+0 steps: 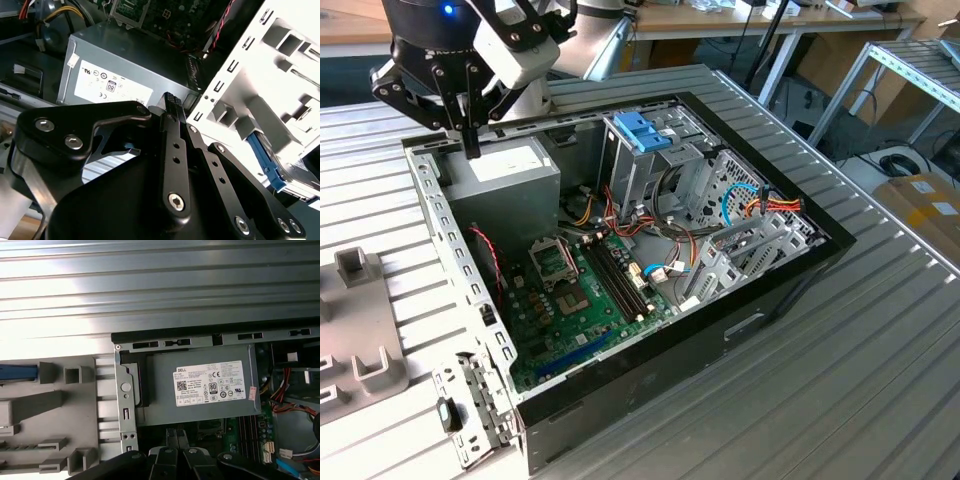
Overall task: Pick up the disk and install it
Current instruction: 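Reach for the disk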
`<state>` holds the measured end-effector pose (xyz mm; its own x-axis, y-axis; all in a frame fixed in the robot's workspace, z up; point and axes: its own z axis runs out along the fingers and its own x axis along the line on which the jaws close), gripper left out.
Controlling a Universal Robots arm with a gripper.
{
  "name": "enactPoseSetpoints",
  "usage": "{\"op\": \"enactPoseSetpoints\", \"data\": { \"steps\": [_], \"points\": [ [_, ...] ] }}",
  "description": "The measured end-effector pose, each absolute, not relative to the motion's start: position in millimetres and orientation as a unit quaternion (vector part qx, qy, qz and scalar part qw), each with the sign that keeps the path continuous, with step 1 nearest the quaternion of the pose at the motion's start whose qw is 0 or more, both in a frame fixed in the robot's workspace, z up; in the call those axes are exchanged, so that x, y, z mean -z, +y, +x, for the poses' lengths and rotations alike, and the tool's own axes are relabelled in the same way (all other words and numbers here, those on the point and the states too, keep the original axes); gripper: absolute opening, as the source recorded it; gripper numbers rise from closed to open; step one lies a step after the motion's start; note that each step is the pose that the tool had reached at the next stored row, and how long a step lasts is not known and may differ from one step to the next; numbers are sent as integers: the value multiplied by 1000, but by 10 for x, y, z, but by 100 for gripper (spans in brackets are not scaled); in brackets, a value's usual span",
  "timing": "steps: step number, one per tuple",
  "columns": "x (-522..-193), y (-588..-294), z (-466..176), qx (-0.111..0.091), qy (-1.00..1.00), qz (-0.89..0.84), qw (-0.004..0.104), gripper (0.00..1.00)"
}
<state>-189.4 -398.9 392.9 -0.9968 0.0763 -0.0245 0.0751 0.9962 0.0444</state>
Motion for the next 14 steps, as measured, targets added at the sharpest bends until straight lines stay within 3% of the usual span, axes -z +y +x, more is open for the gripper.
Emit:
{"op": "enactPoseSetpoints", "data": {
  "steps": [14],
  "points": [
    [-3929, -3989, -1987, -22, 999, 38, 13, 10]
  ]
}}
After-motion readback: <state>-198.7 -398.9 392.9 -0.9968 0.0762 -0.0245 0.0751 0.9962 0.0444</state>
